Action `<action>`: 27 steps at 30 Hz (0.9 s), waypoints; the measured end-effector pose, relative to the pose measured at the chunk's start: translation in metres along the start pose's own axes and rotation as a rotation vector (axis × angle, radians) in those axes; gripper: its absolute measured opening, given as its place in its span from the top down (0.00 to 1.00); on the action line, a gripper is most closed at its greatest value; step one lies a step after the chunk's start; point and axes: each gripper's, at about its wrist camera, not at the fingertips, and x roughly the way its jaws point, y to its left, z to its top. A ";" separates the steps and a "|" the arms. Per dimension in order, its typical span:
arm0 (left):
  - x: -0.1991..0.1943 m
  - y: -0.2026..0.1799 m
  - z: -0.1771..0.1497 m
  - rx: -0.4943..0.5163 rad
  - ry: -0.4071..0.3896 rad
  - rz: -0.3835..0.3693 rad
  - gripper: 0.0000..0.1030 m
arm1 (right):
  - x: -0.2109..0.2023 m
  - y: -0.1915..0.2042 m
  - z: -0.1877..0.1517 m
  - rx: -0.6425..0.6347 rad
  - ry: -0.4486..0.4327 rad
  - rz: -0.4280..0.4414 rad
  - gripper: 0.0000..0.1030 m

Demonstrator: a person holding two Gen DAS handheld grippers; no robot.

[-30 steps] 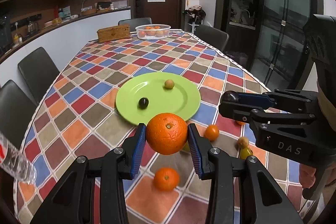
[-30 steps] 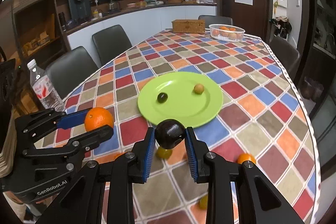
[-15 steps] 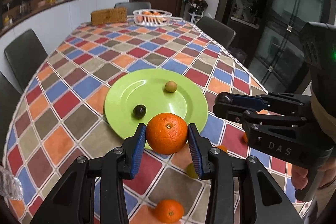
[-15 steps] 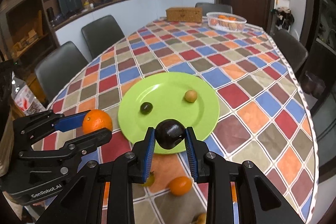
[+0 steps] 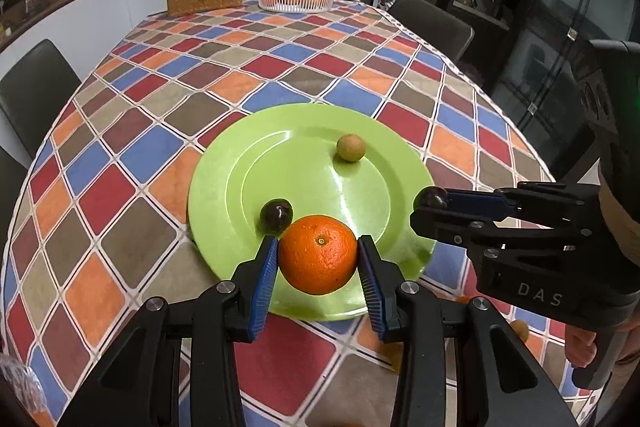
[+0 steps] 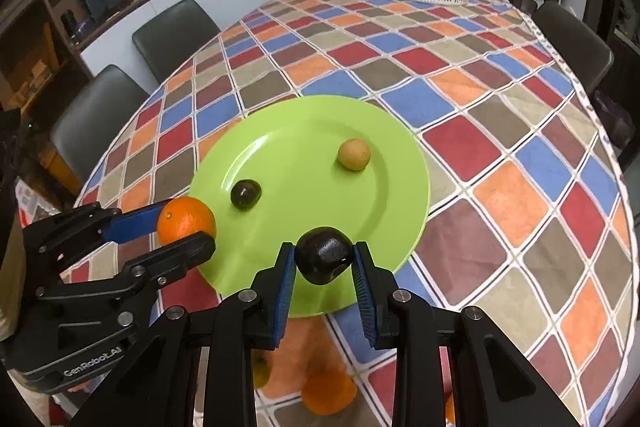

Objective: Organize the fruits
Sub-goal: 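Carry the orange and plum onto the green plate and open both tools, then withdraw both tools from the plate toward the remaining fruits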

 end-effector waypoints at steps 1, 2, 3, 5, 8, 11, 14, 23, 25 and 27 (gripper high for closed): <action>0.002 0.001 0.000 0.003 0.002 0.006 0.62 | 0.003 -0.001 0.000 0.002 0.005 0.003 0.71; 0.004 0.001 0.000 0.004 0.001 0.008 0.62 | 0.005 -0.001 0.001 0.000 0.007 0.001 0.71; 0.005 0.001 0.000 0.004 0.002 0.010 0.62 | 0.007 -0.001 0.001 -0.001 0.010 0.002 0.71; 0.007 0.003 0.000 0.002 0.008 0.009 0.62 | 0.011 -0.001 0.002 0.002 0.018 0.009 0.71; 0.011 0.005 0.000 -0.007 0.019 0.009 0.62 | 0.015 -0.002 0.003 0.005 0.019 0.010 0.71; 0.007 0.007 -0.001 -0.004 0.000 0.026 0.59 | 0.016 -0.004 0.003 0.020 0.022 0.016 0.70; -0.003 0.006 -0.002 0.001 -0.029 0.044 0.56 | 0.011 -0.004 0.001 0.027 0.011 0.014 0.68; -0.052 -0.007 -0.011 0.063 -0.124 0.152 0.52 | -0.025 0.006 -0.013 0.021 -0.053 0.026 0.68; -0.061 -0.010 -0.014 0.062 -0.134 0.143 0.51 | -0.037 0.012 -0.017 0.009 -0.082 0.006 0.68; -0.073 -0.014 -0.020 0.067 -0.150 0.142 0.50 | -0.049 0.015 -0.021 0.000 -0.109 -0.014 0.61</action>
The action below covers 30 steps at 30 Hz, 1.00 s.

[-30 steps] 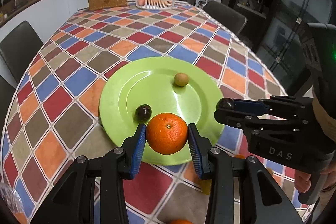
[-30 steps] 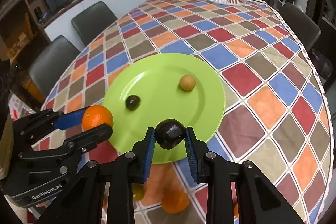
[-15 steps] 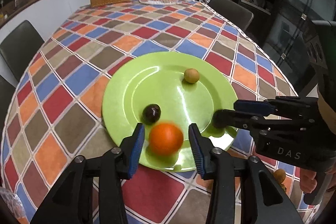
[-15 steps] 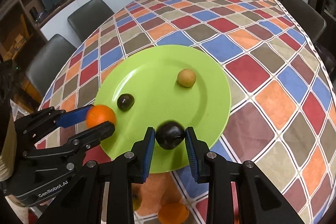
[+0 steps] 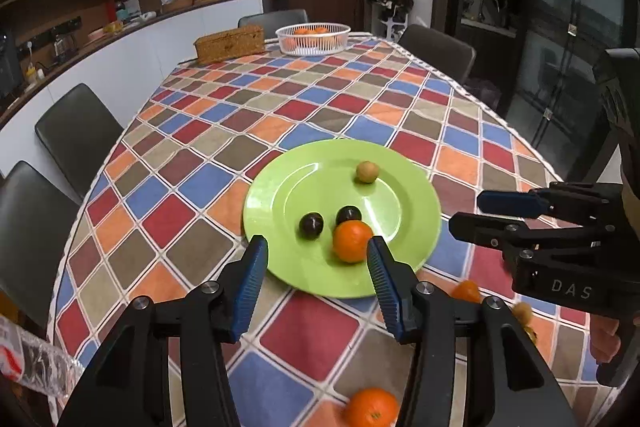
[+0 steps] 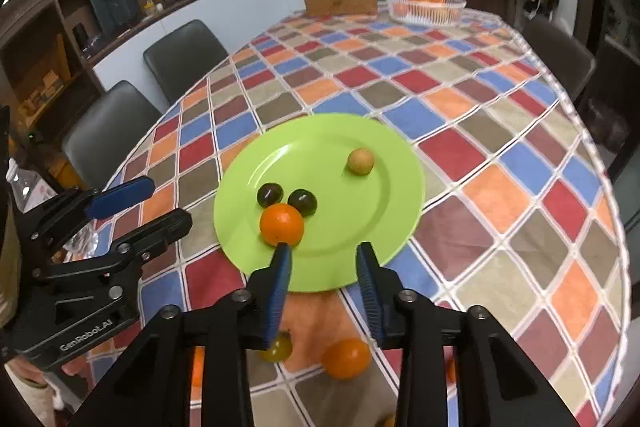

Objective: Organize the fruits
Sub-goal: 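Withdraw both tools from the plate toward the remaining fruits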

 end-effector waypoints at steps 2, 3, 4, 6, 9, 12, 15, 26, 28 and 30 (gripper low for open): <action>-0.010 -0.004 -0.004 0.009 -0.014 0.004 0.47 | -0.012 0.004 -0.003 -0.009 -0.026 -0.012 0.60; -0.017 -0.006 -0.006 0.013 -0.024 -0.004 0.45 | -0.020 0.007 -0.006 -0.014 -0.038 -0.025 0.60; -0.023 -0.007 -0.009 0.014 -0.032 -0.018 0.44 | -0.024 0.008 -0.008 -0.016 -0.041 -0.032 0.60; -0.033 -0.009 -0.014 0.008 -0.049 -0.036 0.44 | -0.035 0.012 -0.015 -0.013 -0.051 -0.040 0.55; -0.050 -0.012 -0.024 0.006 -0.078 -0.032 0.41 | -0.051 0.019 -0.027 -0.017 -0.077 -0.052 0.51; -0.066 -0.019 -0.035 0.025 -0.105 0.000 0.38 | -0.065 0.025 -0.042 -0.021 -0.102 -0.062 0.51; -0.075 -0.022 -0.046 0.040 -0.119 0.004 0.34 | -0.076 0.029 -0.056 -0.016 -0.119 -0.063 0.51; -0.100 -0.035 -0.082 0.035 -0.130 0.024 0.26 | -0.101 0.024 -0.098 0.060 -0.143 -0.094 0.44; -0.099 -0.037 -0.087 0.023 -0.123 0.050 0.25 | -0.101 0.021 -0.106 0.070 -0.137 -0.109 0.43; -0.099 -0.037 -0.095 0.002 -0.119 0.070 0.26 | -0.102 0.020 -0.113 0.080 -0.133 -0.116 0.44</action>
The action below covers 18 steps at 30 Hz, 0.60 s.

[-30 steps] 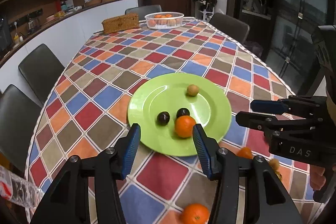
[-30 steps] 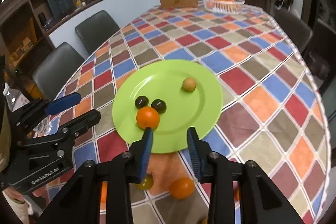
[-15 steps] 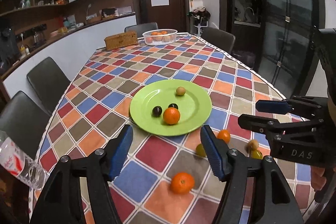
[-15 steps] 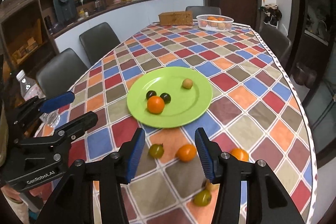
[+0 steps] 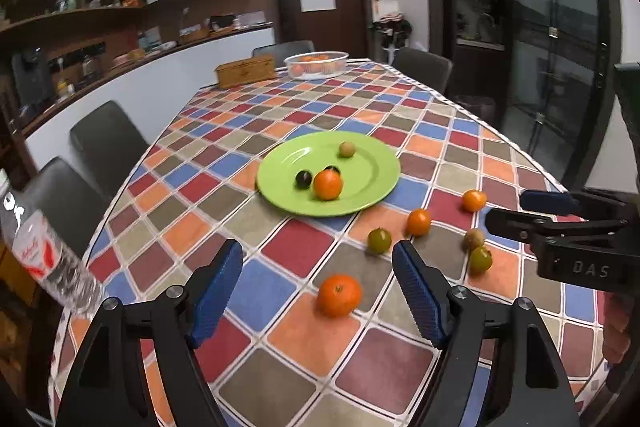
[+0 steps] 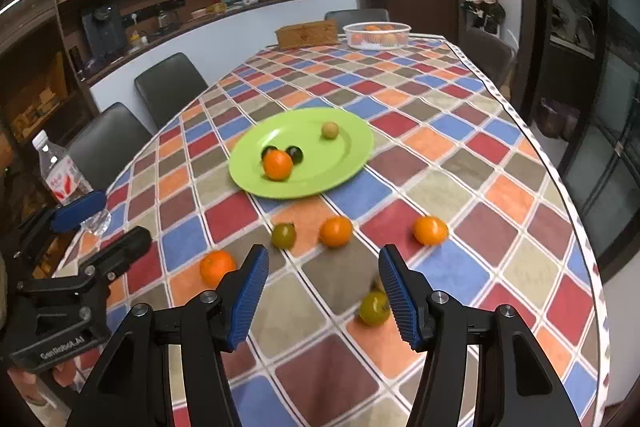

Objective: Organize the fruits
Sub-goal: 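Withdraw both tools from the plate toward the remaining fruits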

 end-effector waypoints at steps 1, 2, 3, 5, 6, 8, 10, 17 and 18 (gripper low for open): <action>0.000 0.000 -0.004 -0.010 0.002 0.003 0.25 | 0.001 -0.003 -0.004 0.010 0.007 -0.002 0.44; 0.000 -0.001 -0.006 -0.017 0.004 0.005 0.25 | 0.001 -0.005 -0.007 0.020 0.013 -0.003 0.44; 0.000 -0.001 -0.009 -0.025 0.009 0.003 0.25 | 0.002 -0.008 -0.010 0.032 0.019 -0.006 0.44; 0.002 0.001 -0.013 -0.039 0.019 -0.009 0.25 | 0.005 -0.011 -0.015 0.041 0.029 -0.019 0.44; 0.004 0.001 -0.015 -0.044 0.025 -0.010 0.25 | 0.007 -0.013 -0.018 0.043 0.033 -0.028 0.44; 0.008 0.001 -0.021 -0.051 0.044 -0.011 0.25 | 0.011 -0.015 -0.024 0.052 0.048 -0.038 0.44; 0.013 0.002 -0.026 -0.056 0.062 -0.007 0.25 | 0.015 -0.017 -0.029 0.060 0.061 -0.047 0.44; 0.031 0.004 -0.042 -0.072 0.126 -0.014 0.25 | 0.027 -0.020 -0.044 0.064 0.080 -0.073 0.44; 0.033 0.005 -0.043 -0.075 0.132 -0.018 0.25 | 0.028 -0.020 -0.044 0.063 0.079 -0.080 0.44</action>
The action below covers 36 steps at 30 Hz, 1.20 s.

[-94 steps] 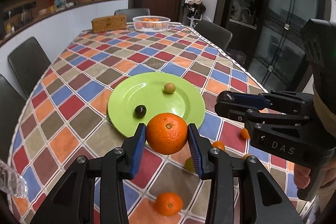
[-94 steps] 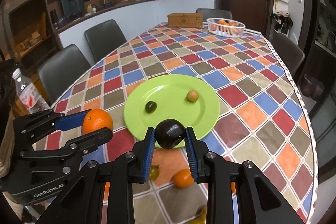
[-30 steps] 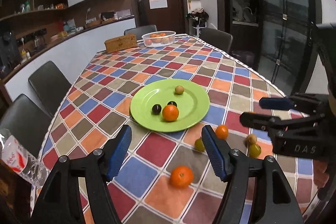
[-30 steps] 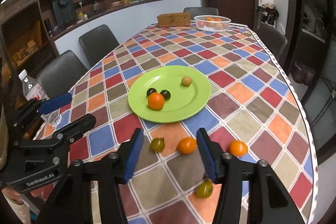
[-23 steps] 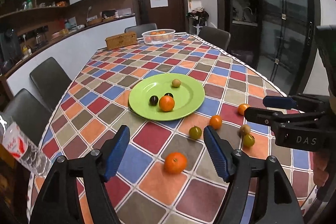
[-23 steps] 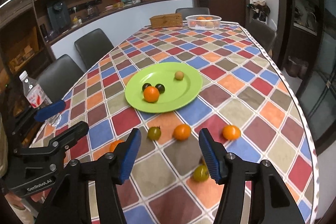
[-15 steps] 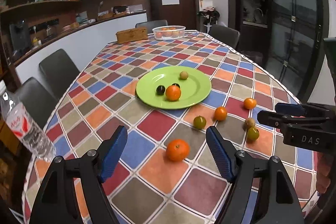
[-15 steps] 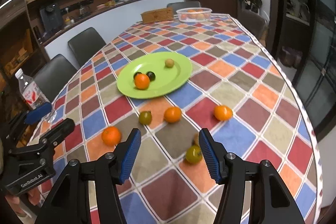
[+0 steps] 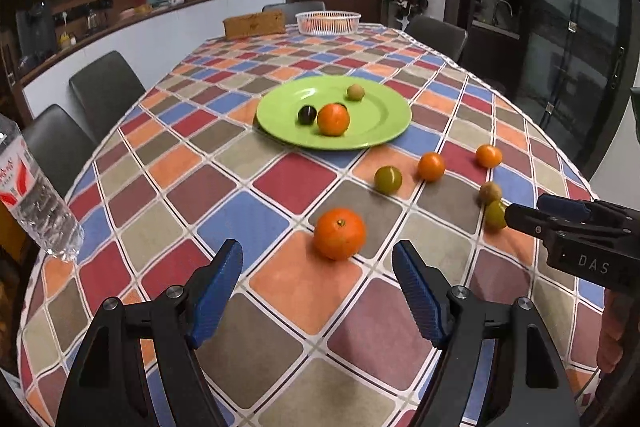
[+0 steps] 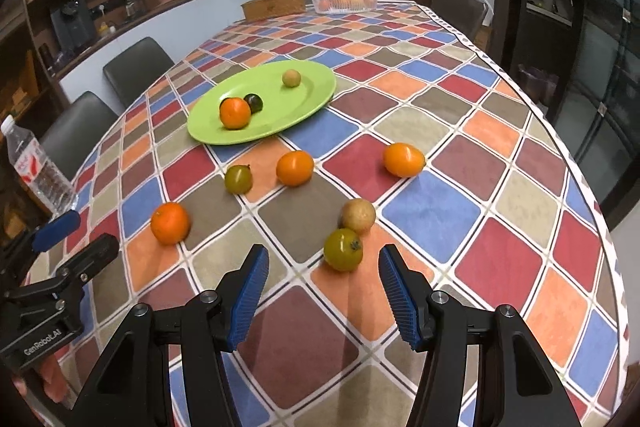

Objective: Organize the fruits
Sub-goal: 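Withdraw both tools from the plate toward the remaining fruits, then grasp a second orange with the left tool while the right tool grasps a green tomato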

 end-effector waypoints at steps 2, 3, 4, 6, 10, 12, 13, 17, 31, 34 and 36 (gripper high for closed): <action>0.007 0.002 -0.001 -0.005 0.020 -0.007 0.25 | 0.003 -0.001 -0.002 -0.002 -0.001 -0.012 0.44; 0.010 0.002 -0.002 -0.005 0.026 -0.009 0.25 | 0.004 -0.001 -0.002 -0.005 0.001 -0.020 0.44; 0.015 0.002 -0.003 -0.004 0.036 -0.010 0.26 | 0.007 -0.001 -0.003 -0.007 0.006 -0.028 0.44; 0.023 0.002 -0.004 -0.001 0.052 -0.016 0.25 | 0.010 -0.002 -0.004 -0.012 0.011 -0.035 0.44; 0.036 0.000 -0.003 0.004 0.074 -0.018 0.26 | 0.018 -0.005 -0.006 -0.012 0.026 -0.050 0.44; 0.040 0.000 -0.001 0.006 0.078 -0.018 0.26 | 0.021 -0.006 -0.004 -0.012 0.032 -0.055 0.44; 0.042 0.000 0.000 0.006 0.079 -0.017 0.26 | 0.023 -0.007 -0.004 -0.009 0.036 -0.056 0.44; 0.050 0.000 0.005 0.005 0.083 -0.024 0.26 | 0.028 -0.009 -0.002 -0.010 0.041 -0.060 0.44; 0.072 -0.004 0.010 -0.004 0.124 -0.059 0.43 | 0.043 -0.011 0.001 -0.013 0.063 -0.041 0.57; 0.074 -0.004 0.009 -0.003 0.127 -0.065 0.50 | 0.045 -0.010 0.001 -0.020 0.068 -0.038 0.62; 0.076 -0.004 0.009 -0.005 0.126 -0.069 0.52 | 0.046 -0.008 0.000 -0.031 0.071 -0.035 0.67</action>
